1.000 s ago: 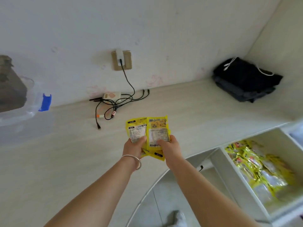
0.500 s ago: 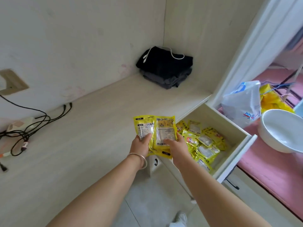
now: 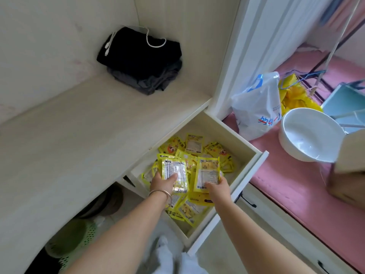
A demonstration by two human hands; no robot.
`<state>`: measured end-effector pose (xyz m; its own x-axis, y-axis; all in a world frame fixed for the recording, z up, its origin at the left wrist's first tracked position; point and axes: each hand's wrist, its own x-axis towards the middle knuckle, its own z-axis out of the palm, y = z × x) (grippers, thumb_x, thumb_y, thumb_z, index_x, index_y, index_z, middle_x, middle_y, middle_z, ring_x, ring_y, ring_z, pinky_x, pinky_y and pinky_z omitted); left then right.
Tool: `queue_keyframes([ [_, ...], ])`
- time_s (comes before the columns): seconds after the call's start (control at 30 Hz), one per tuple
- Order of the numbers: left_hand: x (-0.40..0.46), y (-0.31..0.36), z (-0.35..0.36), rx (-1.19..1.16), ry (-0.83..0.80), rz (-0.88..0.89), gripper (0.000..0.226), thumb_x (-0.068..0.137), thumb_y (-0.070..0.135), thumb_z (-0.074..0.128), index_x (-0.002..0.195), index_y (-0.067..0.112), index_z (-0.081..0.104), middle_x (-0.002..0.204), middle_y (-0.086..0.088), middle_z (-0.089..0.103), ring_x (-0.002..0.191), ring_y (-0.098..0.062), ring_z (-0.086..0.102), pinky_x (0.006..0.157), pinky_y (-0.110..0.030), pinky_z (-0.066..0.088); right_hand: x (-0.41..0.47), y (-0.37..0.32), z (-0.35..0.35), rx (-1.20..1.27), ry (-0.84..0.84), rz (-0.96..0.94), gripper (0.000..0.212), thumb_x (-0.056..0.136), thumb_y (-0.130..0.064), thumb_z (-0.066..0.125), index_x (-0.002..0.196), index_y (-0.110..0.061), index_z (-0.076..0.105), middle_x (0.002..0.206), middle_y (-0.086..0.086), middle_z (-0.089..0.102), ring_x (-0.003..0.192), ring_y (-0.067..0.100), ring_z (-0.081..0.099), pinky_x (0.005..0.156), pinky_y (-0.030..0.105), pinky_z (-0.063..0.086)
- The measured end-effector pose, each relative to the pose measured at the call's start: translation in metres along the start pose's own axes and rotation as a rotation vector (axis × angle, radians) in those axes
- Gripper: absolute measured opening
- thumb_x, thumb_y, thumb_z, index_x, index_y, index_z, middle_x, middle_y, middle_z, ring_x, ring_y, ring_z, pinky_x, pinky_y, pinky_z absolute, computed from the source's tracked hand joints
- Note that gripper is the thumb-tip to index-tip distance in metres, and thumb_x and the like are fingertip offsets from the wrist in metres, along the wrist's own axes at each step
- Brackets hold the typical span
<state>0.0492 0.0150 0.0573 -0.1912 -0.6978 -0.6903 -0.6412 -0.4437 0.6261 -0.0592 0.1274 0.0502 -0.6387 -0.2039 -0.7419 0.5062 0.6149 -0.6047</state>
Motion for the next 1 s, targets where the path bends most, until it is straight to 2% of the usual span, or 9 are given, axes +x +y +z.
queue_keyframes([
  [0.1, 0.015, -0.009, 0.017, 0.050, -0.021, -0.041, 0.092, 0.082, 0.037, 0.068, 0.150, 0.008, 0.013, 0.158, -0.009, 0.019, 0.145, -0.027, 0.022, 0.116, -0.041, 0.025, 0.017, 0.008, 0.001, -0.126, -0.005, 0.012, 0.056, 0.091, -0.010, 0.052, 0.143, -0.017, 0.033, 0.097, 0.004, 0.056, 0.063, 0.013, 0.051, 0.048, 0.025, 0.043],
  [0.3, 0.045, -0.031, 0.036, 0.099, -0.051, -0.142, 0.095, 0.079, 0.028, 0.073, 0.150, 0.012, 0.012, 0.157, -0.008, 0.021, 0.143, -0.029, 0.026, 0.116, -0.044, 0.027, 0.036, 0.015, 0.019, -0.222, -0.031, 0.064, 0.049, 0.091, -0.012, 0.048, 0.137, -0.021, 0.038, 0.099, 0.005, 0.060, 0.074, 0.020, 0.059, 0.056, 0.032, 0.049],
  [0.4, 0.058, -0.040, 0.035, 0.087, -0.035, -0.168, 0.091, 0.075, 0.021, 0.075, 0.148, 0.020, 0.020, 0.152, -0.008, 0.033, 0.135, -0.033, 0.039, 0.110, -0.047, 0.036, 0.044, 0.017, 0.025, -0.211, -0.051, 0.078, 0.053, 0.092, -0.008, 0.044, 0.142, -0.021, 0.033, 0.101, 0.004, 0.056, 0.069, 0.018, 0.056, 0.054, 0.030, 0.047],
  [0.53, 0.064, -0.045, 0.028, 0.136, 0.007, -0.107, 0.081, 0.076, 0.013, 0.073, 0.144, 0.022, 0.029, 0.144, -0.006, 0.046, 0.127, -0.030, 0.048, 0.105, -0.043, 0.042, 0.050, 0.017, 0.023, -0.141, 0.007, 0.008, 0.062, 0.090, 0.007, 0.032, 0.144, -0.024, 0.035, 0.137, 0.003, 0.048, 0.063, 0.015, 0.051, 0.048, 0.027, 0.041],
  [0.6, 0.063, -0.042, 0.025, 0.147, 0.047, -0.038, 0.078, 0.078, 0.009, 0.072, 0.143, 0.020, 0.030, 0.145, -0.007, 0.043, 0.129, -0.029, 0.047, 0.106, -0.041, 0.041, 0.051, 0.016, 0.019, -0.112, 0.065, -0.022, 0.069, 0.087, 0.014, 0.030, 0.144, -0.024, 0.036, 0.147, 0.000, 0.040, 0.075, 0.015, 0.055, 0.049, 0.025, 0.041],
  [0.7, 0.060, -0.035, 0.025, 0.261, 0.101, 0.085, 0.068, 0.077, 0.010, 0.072, 0.137, 0.019, 0.041, 0.142, -0.009, 0.041, 0.129, -0.028, 0.045, 0.106, -0.040, 0.041, 0.049, 0.011, 0.016, -0.165, 0.109, -0.077, 0.064, 0.088, 0.012, 0.034, 0.143, -0.022, 0.038, 0.147, -0.001, 0.039, 0.084, 0.015, 0.051, 0.056, 0.026, 0.046],
  [0.8, 0.051, -0.031, 0.031, 0.421, 0.059, 0.207, 0.053, 0.080, 0.013, 0.069, 0.128, 0.021, 0.050, 0.139, -0.007, 0.040, 0.129, -0.026, 0.043, 0.107, -0.038, 0.040, 0.045, 0.007, 0.010, -0.309, 0.187, -0.194, 0.055, 0.088, 0.005, 0.042, 0.137, -0.020, 0.043, 0.142, 0.002, 0.040, 0.118, 0.020, 0.046, 0.086, 0.033, 0.046],
  [0.87, 0.041, -0.030, 0.040, 0.523, -0.016, 0.313, 0.044, 0.082, 0.015, 0.066, 0.124, 0.022, 0.053, 0.137, -0.003, 0.041, 0.128, -0.022, 0.043, 0.104, -0.032, 0.039, 0.042, 0.011, 0.002, -0.422, 0.265, -0.258, 0.052, 0.087, 0.002, 0.044, 0.134, -0.020, 0.047, 0.139, 0.002, 0.042, 0.129, 0.020, 0.037, 0.099, 0.033, 0.038],
  [1.0, 0.017, -0.024, 0.068, 0.760, -0.297, 0.479, 0.038, 0.087, 0.033, 0.060, 0.124, 0.025, 0.055, 0.135, 0.003, 0.048, 0.129, -0.019, 0.039, 0.105, -0.032, 0.037, 0.036, 0.022, -0.016, -0.541, 0.391, -0.318, 0.052, 0.082, -0.003, 0.049, 0.131, -0.018, 0.051, 0.135, 0.004, 0.044, 0.129, 0.024, 0.034, 0.105, 0.033, 0.033],
])
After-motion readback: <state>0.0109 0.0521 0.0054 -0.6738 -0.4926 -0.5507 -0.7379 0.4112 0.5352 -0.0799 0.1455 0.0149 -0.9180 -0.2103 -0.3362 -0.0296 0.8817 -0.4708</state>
